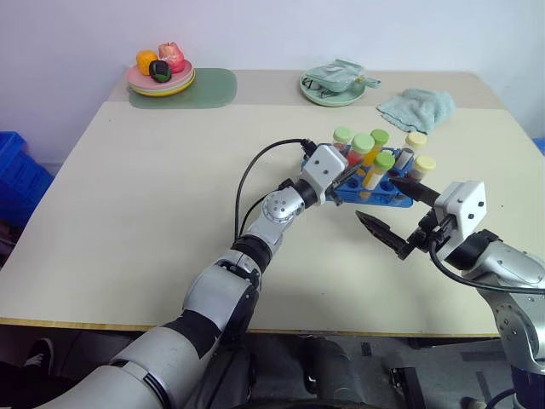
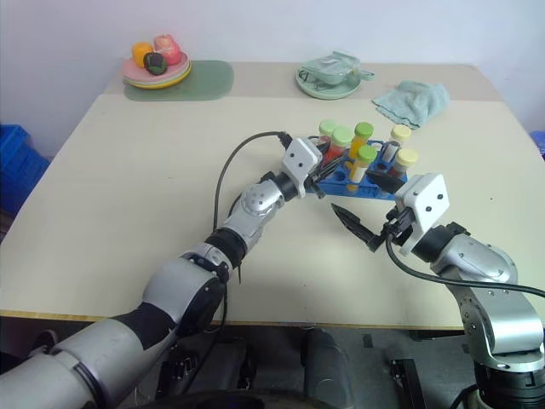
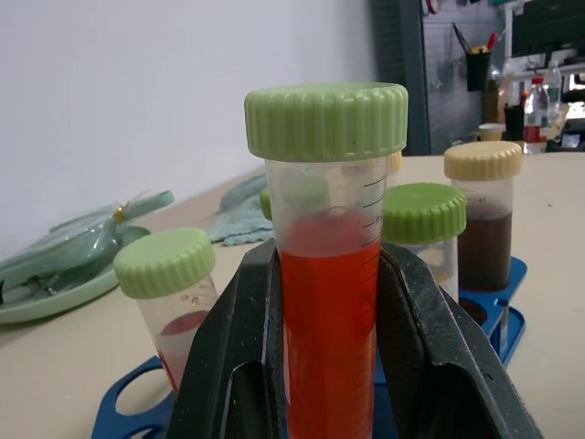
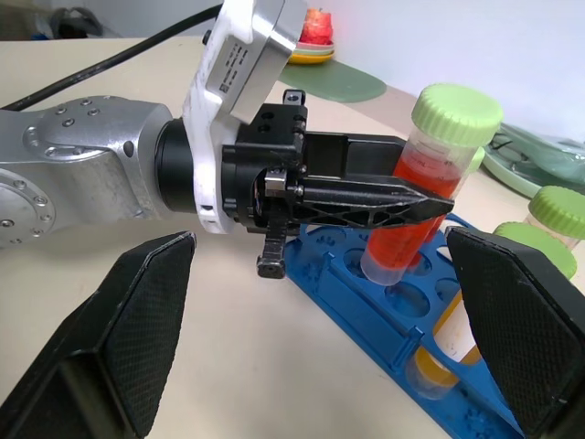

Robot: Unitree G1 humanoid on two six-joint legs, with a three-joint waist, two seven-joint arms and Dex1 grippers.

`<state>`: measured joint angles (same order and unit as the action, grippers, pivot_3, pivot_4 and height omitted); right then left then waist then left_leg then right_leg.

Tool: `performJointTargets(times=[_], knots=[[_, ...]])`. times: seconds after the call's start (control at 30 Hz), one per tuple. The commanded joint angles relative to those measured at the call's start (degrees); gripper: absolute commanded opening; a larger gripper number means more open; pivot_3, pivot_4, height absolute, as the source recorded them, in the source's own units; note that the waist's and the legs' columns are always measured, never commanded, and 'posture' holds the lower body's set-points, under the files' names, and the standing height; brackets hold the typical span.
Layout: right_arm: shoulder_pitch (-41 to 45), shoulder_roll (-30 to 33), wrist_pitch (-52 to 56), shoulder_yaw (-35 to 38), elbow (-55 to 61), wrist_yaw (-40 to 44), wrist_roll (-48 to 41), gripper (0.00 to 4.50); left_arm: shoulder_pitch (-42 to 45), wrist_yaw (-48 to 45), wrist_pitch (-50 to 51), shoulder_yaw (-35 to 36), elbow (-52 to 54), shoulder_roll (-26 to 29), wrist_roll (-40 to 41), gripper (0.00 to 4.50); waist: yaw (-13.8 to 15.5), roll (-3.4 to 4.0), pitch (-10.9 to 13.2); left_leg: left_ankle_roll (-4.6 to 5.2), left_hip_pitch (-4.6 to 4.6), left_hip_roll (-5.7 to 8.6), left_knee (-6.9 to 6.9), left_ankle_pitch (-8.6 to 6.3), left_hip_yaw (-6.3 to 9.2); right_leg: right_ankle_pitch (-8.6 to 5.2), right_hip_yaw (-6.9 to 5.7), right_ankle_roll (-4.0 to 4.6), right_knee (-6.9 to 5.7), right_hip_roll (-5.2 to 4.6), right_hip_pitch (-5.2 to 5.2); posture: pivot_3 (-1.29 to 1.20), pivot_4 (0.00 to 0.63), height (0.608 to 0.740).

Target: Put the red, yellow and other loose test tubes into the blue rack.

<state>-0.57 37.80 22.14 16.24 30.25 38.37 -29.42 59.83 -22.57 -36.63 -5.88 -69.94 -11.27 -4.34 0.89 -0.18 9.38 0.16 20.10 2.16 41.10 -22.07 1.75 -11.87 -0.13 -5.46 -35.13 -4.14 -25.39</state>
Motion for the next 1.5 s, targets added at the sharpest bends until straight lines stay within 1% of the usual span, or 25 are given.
performJointTargets(times=[0.03, 0.17, 0.47, 0.73, 1.13, 1.4, 1.5], knots=[[0.01, 1.03, -0.52, 1.79, 1.89, -0.02, -0.09, 4.50, -1.75, 0.01, 0.02, 0.83, 1.09, -4.79, 1.52, 0.80, -0.01, 0.00, 0.00, 0.00, 0.00, 0.00, 0.00, 0.00, 0.00, 0.00, 0.00, 0.00, 0.00, 0.00, 0.00, 0.00, 0.150, 0.740], [-0.10, 1.20, -0.59, 2.00, 1.78, -0.04, -0.25, 4.50, -2.37, 0.49, -0.08, -0.22, 1.29, -4.71, 0.77, 0.80, -0.01, 0.00, 0.00, 0.00, -0.01, 0.00, 0.00, 0.00, 0.00, 0.00, 0.00, 0.00, 0.00, 0.00, 0.00, 0.00, 0.150, 0.740], [-0.06, 1.42, -0.94, 2.33, 0.66, 0.28, -0.04, 4.50, -2.75, 0.35, 0.71, 0.07, 3.22, -5.33, 2.21, 0.80, -0.01, 0.00, 0.00, 0.00, -0.02, 0.00, 0.00, 0.00, 0.00, 0.00, 0.00, 0.00, 0.00, 0.00, 0.00, 0.00, 0.150, 0.740], [-1.19, 1.64, -0.74, 5.26, -0.89, 0.16, -0.43, 4.50, -3.84, -0.43, 1.11, 0.10, 4.96, -5.52, 3.51, 0.80, -0.01, 0.00, 0.00, 0.00, -0.01, 0.00, 0.00, 0.00, 0.00, 0.00, 0.00, 0.00, 0.00, -0.02, 0.00, 0.00, 0.150, 0.740], [0.10, 1.18, -1.85, 6.30, -3.46, -3.00, 1.52, 4.50, -5.78, -2.48, 2.69, -0.58, 7.91, -6.22, 5.20, 0.80, 0.01, 0.00, 0.00, 0.00, -0.03, 0.00, -0.01, 0.00, 0.00, 0.00, 0.00, 0.00, 0.00, -0.04, 0.00, 0.00, 0.150, 0.740], [-0.06, 1.62, -2.98, 7.03, -4.58, -2.90, 2.46, 4.50, -7.42, -1.59, 3.01, -2.16, 9.99, -5.33, 4.55, 0.80, 0.00, 0.01, -0.01, 0.00, -0.04, 0.00, -0.01, 0.00, 0.01, 0.00, 0.01, 0.00, 0.00, -0.04, 0.00, 0.00, 0.150, 0.740], [-0.03, 1.36, -3.26, 6.33, -4.40, -2.99, 2.64, 4.50, -7.27, 0.65, 3.42, -2.60, 10.35, -4.48, 3.77, 0.80, 0.00, 0.01, -0.01, 0.00, -0.04, 0.00, -0.01, 0.00, 0.02, 0.00, 0.01, 0.00, 0.00, -0.04, 0.00, 0.00, 0.150, 0.740]])
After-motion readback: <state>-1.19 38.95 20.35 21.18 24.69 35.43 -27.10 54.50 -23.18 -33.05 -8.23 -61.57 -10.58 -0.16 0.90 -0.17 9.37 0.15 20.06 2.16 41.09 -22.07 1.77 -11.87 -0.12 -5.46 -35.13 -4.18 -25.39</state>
